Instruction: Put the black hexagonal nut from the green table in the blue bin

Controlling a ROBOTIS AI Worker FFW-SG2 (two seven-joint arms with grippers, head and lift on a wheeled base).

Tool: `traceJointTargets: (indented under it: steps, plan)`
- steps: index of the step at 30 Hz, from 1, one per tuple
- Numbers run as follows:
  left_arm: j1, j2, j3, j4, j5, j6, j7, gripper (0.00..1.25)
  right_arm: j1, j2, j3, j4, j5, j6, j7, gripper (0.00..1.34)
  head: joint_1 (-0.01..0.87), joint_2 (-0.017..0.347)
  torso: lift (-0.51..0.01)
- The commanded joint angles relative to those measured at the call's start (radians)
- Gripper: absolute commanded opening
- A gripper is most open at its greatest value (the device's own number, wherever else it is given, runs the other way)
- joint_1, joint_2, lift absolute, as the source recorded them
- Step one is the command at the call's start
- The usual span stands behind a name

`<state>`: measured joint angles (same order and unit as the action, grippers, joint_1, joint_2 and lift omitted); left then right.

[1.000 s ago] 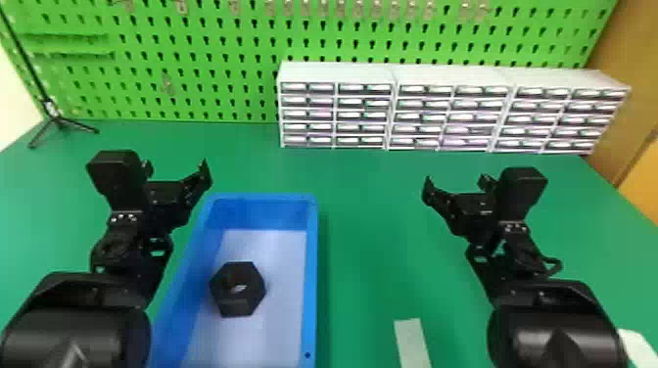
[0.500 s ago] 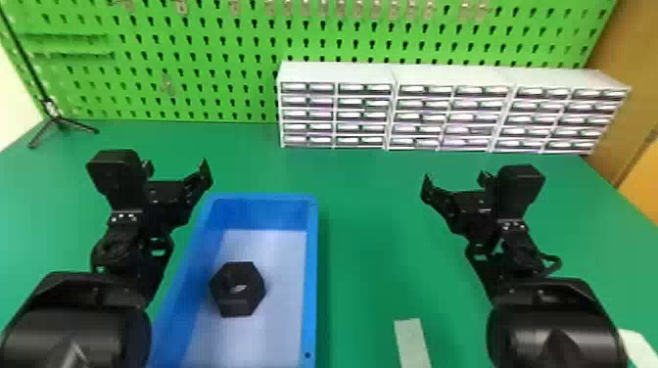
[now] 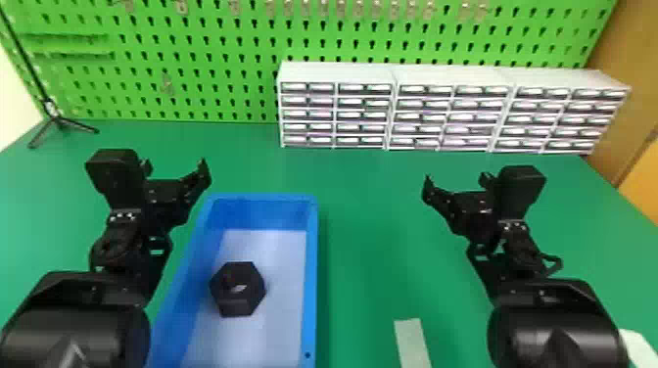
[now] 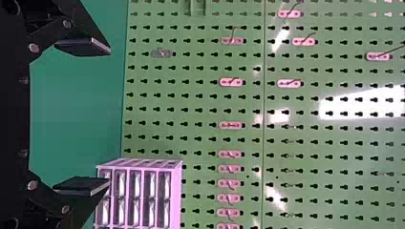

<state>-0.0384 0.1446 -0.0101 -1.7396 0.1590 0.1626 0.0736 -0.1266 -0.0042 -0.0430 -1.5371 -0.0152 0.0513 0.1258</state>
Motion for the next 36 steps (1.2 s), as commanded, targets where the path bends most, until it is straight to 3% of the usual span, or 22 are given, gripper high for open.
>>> traceJointTargets:
  steps: [1, 36]
  plan:
    - [0.002, 0.001, -0.001, 0.0, 0.002, 0.0, 0.0, 0.95, 0.002, 0.001, 0.0, 0.0, 0.0, 0.001, 0.0, 1.19, 0.683, 0.028, -0.096]
    - [-0.008, 0.0, -0.007, -0.001, 0.002, 0.012, 0.0, 0.95, -0.001, -0.003, 0.006, 0.0, -0.002, 0.002, 0.0, 1.19, 0.683, 0.028, -0.096]
